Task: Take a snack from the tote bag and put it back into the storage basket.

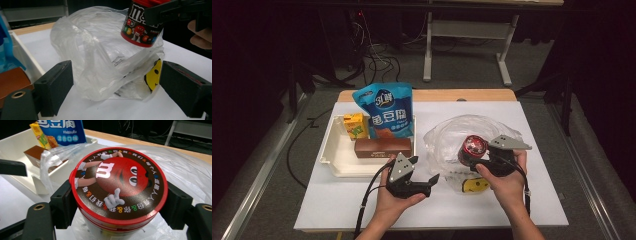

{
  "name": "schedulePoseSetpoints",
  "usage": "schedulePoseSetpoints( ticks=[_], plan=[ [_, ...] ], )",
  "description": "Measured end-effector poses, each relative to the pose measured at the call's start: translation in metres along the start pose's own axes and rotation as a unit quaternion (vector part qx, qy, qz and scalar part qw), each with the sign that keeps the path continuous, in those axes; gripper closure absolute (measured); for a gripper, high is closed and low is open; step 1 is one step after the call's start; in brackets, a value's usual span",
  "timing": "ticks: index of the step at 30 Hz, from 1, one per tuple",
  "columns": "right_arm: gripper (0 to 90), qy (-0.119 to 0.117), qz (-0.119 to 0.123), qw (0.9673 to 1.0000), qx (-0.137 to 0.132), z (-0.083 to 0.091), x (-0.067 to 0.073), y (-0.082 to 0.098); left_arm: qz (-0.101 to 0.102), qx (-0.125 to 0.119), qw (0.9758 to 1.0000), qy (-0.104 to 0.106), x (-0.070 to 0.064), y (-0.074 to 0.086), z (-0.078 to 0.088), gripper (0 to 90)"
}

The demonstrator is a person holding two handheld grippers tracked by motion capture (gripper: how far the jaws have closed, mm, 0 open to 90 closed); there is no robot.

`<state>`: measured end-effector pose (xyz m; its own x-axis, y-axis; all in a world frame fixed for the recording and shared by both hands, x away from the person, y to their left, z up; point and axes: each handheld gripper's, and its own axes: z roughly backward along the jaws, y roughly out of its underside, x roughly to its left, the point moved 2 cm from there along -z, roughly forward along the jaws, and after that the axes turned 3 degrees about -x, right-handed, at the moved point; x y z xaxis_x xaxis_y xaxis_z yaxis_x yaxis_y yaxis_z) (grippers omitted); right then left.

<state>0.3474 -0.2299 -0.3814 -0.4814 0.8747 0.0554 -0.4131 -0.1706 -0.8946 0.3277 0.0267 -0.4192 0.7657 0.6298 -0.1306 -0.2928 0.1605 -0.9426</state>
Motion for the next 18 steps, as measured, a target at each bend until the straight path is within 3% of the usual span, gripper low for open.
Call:
schedulePoseSetpoints(
  ticks=[18],
  plan=[
    [26.7, -0.026, 0.005, 0.9996, -0.009, 0.003, 0.017, -0.008, -0.015, 0.004, 0.9997, 0.018, -0.017, -0.001, -0.015, 15.0]
  ],
)
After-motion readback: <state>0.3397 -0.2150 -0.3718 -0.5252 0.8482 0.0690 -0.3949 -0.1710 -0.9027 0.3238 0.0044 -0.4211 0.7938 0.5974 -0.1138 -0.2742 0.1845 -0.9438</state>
